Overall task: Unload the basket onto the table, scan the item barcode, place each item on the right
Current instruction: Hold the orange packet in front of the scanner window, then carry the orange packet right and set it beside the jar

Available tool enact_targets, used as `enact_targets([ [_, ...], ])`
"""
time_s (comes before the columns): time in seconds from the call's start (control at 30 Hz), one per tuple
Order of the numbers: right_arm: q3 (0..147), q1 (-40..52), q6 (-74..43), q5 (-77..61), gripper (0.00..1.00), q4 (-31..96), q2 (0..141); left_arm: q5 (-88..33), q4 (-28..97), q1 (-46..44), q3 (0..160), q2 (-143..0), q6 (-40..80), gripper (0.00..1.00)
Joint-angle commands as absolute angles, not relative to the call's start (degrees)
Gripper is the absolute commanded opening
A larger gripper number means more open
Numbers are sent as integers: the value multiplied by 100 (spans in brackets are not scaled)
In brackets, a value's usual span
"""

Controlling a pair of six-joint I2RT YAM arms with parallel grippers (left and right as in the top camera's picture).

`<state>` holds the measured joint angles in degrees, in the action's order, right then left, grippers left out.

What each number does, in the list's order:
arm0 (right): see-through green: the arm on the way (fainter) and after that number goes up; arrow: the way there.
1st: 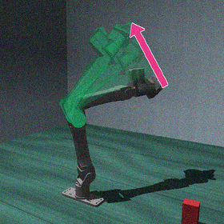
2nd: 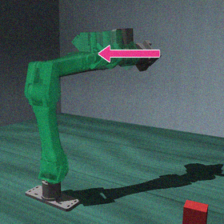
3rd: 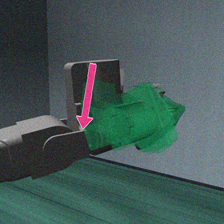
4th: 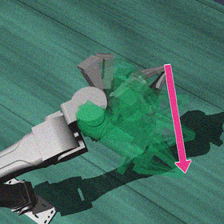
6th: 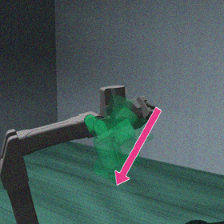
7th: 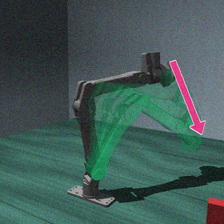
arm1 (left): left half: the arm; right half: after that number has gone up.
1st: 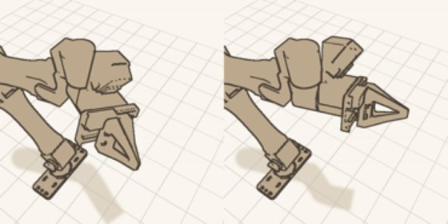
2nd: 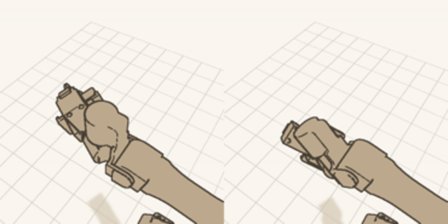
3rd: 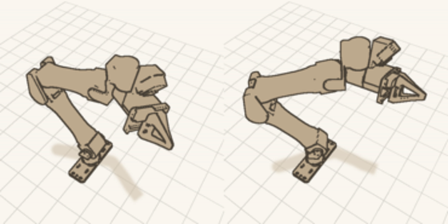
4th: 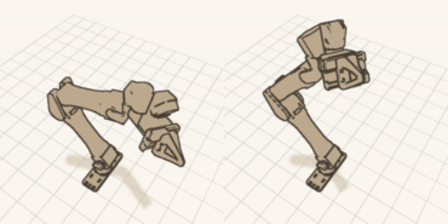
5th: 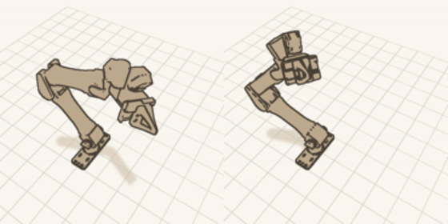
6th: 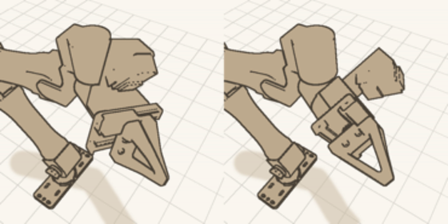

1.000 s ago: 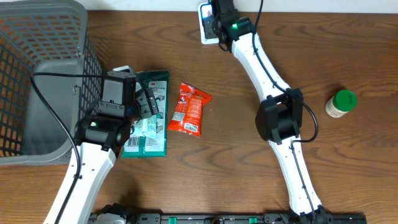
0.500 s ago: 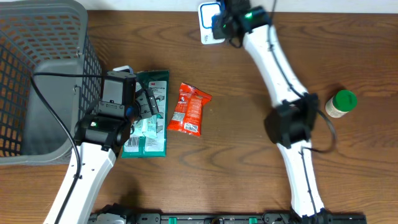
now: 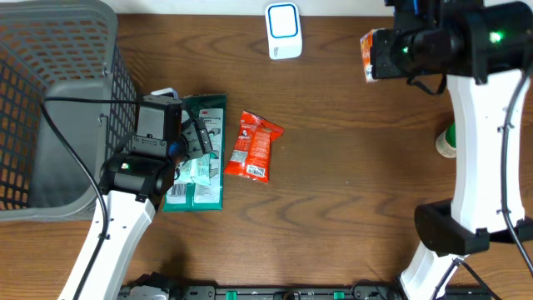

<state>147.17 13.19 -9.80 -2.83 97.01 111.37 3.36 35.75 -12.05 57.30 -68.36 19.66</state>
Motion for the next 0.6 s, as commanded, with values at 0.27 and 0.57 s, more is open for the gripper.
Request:
enact_targets([
  [0.27, 11345, 805, -893, 574, 1, 8790, 11128, 349, 3573, -1186, 5841, -6816, 1977, 84],
  [0.57, 8853, 169, -539, 915, 1, 6139, 11128, 346, 3573, -1186, 5841, -6816, 1977, 84],
])
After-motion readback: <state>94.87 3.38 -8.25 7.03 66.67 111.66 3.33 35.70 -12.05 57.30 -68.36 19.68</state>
